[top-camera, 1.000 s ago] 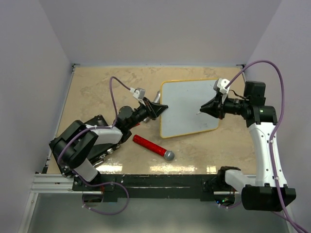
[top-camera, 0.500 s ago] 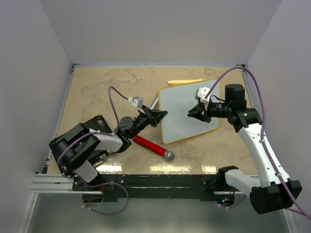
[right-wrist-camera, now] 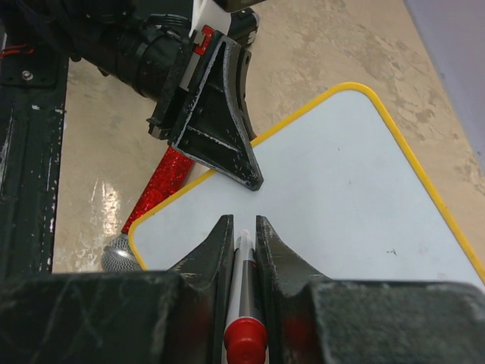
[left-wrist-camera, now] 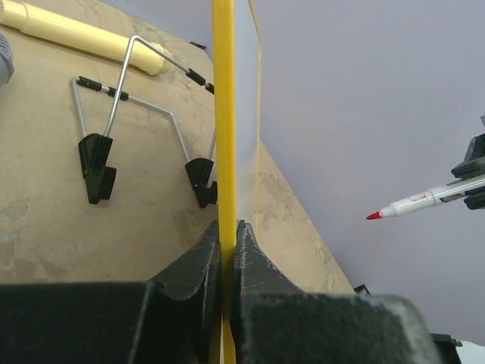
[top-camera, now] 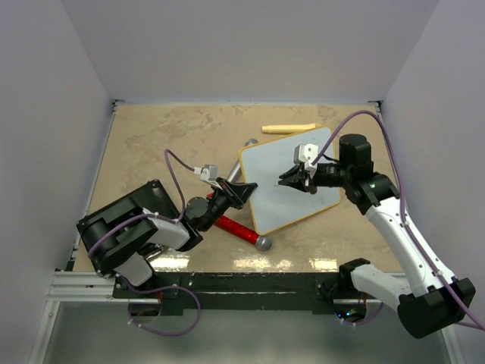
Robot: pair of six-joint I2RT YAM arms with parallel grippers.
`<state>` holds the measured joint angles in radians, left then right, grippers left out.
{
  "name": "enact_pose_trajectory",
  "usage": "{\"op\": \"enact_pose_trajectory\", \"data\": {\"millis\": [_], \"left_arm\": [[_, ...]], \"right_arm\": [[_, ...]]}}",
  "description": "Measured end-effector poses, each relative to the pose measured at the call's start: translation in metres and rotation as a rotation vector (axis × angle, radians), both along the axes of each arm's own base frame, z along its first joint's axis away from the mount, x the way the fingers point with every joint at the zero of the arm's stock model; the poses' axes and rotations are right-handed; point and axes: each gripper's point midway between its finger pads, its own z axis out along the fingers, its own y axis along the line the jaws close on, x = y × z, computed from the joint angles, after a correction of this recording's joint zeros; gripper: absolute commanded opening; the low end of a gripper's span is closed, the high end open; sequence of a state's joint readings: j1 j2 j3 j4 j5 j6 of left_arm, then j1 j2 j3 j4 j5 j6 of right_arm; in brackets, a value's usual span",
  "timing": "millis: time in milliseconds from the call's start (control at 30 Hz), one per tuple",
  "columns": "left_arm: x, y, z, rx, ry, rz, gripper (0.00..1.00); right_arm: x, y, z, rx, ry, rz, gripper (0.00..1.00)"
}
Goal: Write a sentence on the whiteboard
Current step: Move the whiteboard to the center of the board.
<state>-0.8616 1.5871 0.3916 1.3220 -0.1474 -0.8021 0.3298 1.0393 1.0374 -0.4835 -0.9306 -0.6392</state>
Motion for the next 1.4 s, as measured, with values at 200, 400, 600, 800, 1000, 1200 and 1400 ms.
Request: {"op": "enact_pose_trajectory", "data": {"millis": [200,400,600,800,1000,1200,1400], "left_arm": [[-0.012,-0.006,-0.003,-0.006,0.009,0.016,0.00],[-0.017,-0.009,-0.003,-0.011,0.027,0.034,0.00],[-0.019,-0.010,-0.006,-0.029,0.066,0.049,0.00],[-0.020,-0.008,-0.010,-0.037,0.103,0.066,0.00],[-0.021,-0.008,-0.012,-0.044,0.130,0.067,0.00],[-0.024,-0.012,-0.012,-0.043,0.147,0.057,0.00],[-0.027,-0.013,-0.008,-0.037,0.149,0.047,0.00]], "right_arm": [[-0.008,-0.002,-0.003,0.006,-0.005,0.006,0.00],[-0.009,-0.017,0.010,0.039,-0.013,-0.013,0.00],[-0.011,-0.021,0.011,0.049,0.003,-0.003,0.00],[-0.009,-0.030,0.022,0.056,0.002,-0.012,0.00],[-0.007,-0.031,0.020,0.063,0.022,-0.026,0.00],[-0.007,-0.029,0.024,0.080,0.023,-0.026,0.00],[-0.010,-0.025,0.029,0.094,0.018,-0.003,0.00]]}}
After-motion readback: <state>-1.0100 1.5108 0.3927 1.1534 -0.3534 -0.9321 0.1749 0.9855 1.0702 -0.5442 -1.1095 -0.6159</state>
